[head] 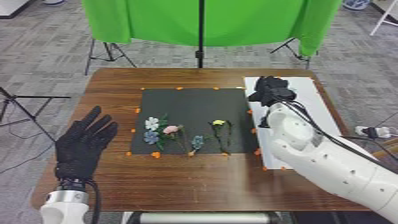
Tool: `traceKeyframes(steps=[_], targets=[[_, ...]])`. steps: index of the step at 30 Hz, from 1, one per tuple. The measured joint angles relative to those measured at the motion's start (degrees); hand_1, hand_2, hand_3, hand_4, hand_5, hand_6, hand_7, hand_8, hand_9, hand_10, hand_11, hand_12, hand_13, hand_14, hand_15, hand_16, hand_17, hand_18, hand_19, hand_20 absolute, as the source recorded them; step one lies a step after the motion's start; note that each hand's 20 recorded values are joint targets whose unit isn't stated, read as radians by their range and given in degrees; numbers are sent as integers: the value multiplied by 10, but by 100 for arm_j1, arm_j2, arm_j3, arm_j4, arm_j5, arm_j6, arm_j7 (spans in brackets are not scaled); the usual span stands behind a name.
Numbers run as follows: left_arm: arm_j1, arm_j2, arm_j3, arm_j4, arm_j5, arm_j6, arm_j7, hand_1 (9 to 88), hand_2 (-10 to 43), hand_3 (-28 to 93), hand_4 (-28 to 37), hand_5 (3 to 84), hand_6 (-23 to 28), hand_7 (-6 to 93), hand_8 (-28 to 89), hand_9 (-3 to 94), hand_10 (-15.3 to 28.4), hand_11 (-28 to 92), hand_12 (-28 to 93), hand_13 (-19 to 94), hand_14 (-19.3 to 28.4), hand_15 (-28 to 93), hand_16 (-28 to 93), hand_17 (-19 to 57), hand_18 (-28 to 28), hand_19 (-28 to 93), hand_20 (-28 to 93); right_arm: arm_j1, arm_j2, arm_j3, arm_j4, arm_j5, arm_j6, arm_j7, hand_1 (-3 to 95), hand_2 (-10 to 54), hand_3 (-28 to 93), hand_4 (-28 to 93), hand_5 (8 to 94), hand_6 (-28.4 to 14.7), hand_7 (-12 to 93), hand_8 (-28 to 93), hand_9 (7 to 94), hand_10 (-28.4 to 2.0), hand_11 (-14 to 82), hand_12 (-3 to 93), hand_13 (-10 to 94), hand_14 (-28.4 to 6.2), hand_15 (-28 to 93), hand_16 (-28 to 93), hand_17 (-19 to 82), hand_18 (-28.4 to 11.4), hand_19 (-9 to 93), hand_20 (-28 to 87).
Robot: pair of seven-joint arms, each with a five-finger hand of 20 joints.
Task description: Arrange flowers
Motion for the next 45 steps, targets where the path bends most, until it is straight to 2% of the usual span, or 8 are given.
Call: traceKeyframes(steps=[9, 16, 24, 26, 29, 33, 40, 45], targets=[[-75, 12, 41, 4, 4, -1, -4, 223, 53, 816, -263, 388, 98, 107, -88, 336, 192, 237, 104, 242, 266, 509, -90, -104, 241, 519, 169, 888, 1, -60, 1296, 326, -478, 284, 297, -95, 825, -283, 408, -3, 164, -135, 406, -199, 170, 128, 349, -172, 728, 42, 154, -201, 883, 513], [-137, 12, 53, 15, 12, -9, -23, 223, 53, 817, -264, 386, 97, 108, -89, 336, 193, 237, 104, 242, 266, 510, -90, -104, 241, 519, 169, 714, -281, 908, 1519, 455, -1759, 191, 293, -95, 829, -283, 331, 38, 176, -142, 362, -201, 129, 124, 309, -179, 714, 29, 124, -202, 859, 520], [-321, 0, 97, 108, 33, -86, -77, 223, 53, 816, -263, 384, 96, 109, -90, 336, 192, 238, 104, 242, 266, 510, -90, -104, 241, 519, 169, 401, -483, 1195, 1634, 530, -2647, 210, 305, -95, 837, -283, 270, 51, 203, -154, 358, -179, 126, 127, 326, -173, 709, 22, 125, -205, 858, 531], [-385, 0, 115, 142, 41, -126, -92, 223, 52, 818, -263, 384, 96, 109, -90, 337, 193, 237, 104, 242, 266, 510, -90, -104, 242, 519, 169, 317, -484, 1231, 1636, 582, -2832, 256, 322, -95, 833, -283, 308, 57, 212, -162, 402, -149, 139, 124, 375, -155, 690, 29, 140, -207, 864, 532], [-455, 13, 150, 172, 41, -159, -92, 223, 53, 817, -264, 384, 96, 108, -90, 336, 192, 238, 104, 241, 266, 510, -90, -104, 242, 519, 169, 238, -483, 1302, 1673, 667, -3006, 310, 439, -95, 766, -282, 554, 77, 202, -163, 647, -78, 167, 126, 607, -58, 616, 141, 234, -199, 905, 500], [-478, 29, 157, 176, 40, -175, -90, 223, 53, 815, -265, 384, 96, 109, -89, 336, 192, 237, 104, 242, 266, 510, -90, -104, 242, 519, 169, 249, -434, 1357, 1670, 397, -2890, 123, 572, -95, 605, -283, 837, 61, 190, -4, 914, -44, 109, 274, 773, -21, 614, 195, 330, -191, 931, 521], [-471, 14, 145, 175, 44, -182, -101, 222, 54, 816, -265, 385, 97, 109, -89, 337, 193, 236, 103, 241, 266, 510, -90, -104, 241, 519, 168, 122, -220, 732, 1693, -252, -1186, -224, 578, -95, 612, -283, 896, 62, 168, 14, 937, -43, 188, 256, 816, -18, 632, 194, 367, -185, 932, 550], [-433, -22, 133, 163, 57, -187, -140, 222, 54, 815, -265, 384, 97, 109, -89, 336, 192, 237, 104, 242, 266, 509, -89, -104, 242, 519, 168, 117, -199, 478, 1710, -330, -874, -210, 558, -95, 652, -283, 904, 54, 161, 27, 937, -49, 201, 249, 820, -18, 634, 199, 371, -186, 932, 559]])
